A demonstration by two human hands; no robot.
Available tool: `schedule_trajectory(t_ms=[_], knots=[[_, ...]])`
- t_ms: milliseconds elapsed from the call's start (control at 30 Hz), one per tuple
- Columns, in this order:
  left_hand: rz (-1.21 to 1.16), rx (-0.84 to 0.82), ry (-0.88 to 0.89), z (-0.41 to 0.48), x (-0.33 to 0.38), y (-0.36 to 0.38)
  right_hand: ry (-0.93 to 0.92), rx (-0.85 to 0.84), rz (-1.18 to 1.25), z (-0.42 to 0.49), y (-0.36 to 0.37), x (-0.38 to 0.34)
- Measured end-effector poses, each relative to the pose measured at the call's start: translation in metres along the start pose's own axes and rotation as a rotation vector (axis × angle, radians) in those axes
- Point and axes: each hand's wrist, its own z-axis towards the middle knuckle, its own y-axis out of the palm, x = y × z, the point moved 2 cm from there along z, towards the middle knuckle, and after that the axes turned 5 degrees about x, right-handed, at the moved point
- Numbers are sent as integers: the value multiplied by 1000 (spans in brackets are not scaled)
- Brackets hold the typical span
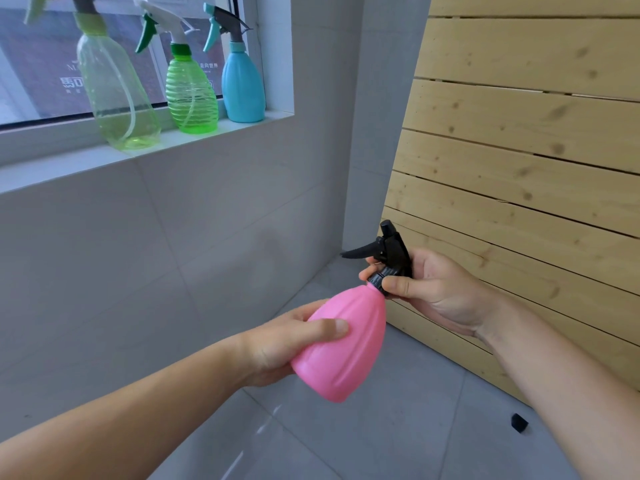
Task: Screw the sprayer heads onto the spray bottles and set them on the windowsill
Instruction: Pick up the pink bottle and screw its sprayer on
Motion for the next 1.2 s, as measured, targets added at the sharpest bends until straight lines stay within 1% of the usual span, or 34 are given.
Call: schedule_trajectory(t_ms=[33, 100, 167, 267, 333, 367, 433, 500, 567, 600, 667, 733, 867, 1033, 1100, 1200], knots=[[27, 32, 19, 0, 2, -1, 0, 5, -1, 0, -1, 1], [53, 28, 33, -1, 4, -1, 9, -32, 26, -2, -3, 0], [25, -45, 8, -5, 5, 0, 26, -119, 68, -5, -5, -3], [-88, -206, -88, -12, 2, 1, 53, -243, 127, -8, -6, -7], [-129, -287, -166, -13, 0, 0, 66, -279, 147, -9, -5, -6], [-132, -297, -179, -13, -1, 0, 71, -269, 140, -9, -5, -5], [-87, -235, -128, -10, -1, -1, 83, -191, 89, -6, -5, -2], [20, -78, -37, -7, 0, 0, 103, -72, -4, -2, -4, 2], [131, 78, 31, -4, 3, 2, 126, 83, -112, 1, 0, 7], [174, 133, 60, -3, 4, 3, 134, 158, -131, 2, 3, 10], [239, 205, 86, -2, 4, 4, 147, 276, -79, 3, 10, 15], [269, 217, 70, -1, 1, 5, 159, 346, -24, 3, 16, 17], [139, 171, -62, -4, -3, 6, 181, 419, 33, 5, 18, 21], [311, 283, -15, -4, -1, 6, 209, 471, 145, 6, 21, 25], [254, 228, -32, -3, -1, 6, 210, 473, 166, 6, 22, 24], [109, 67, -82, -5, -3, 4, 211, 429, 237, 5, 29, 22]])
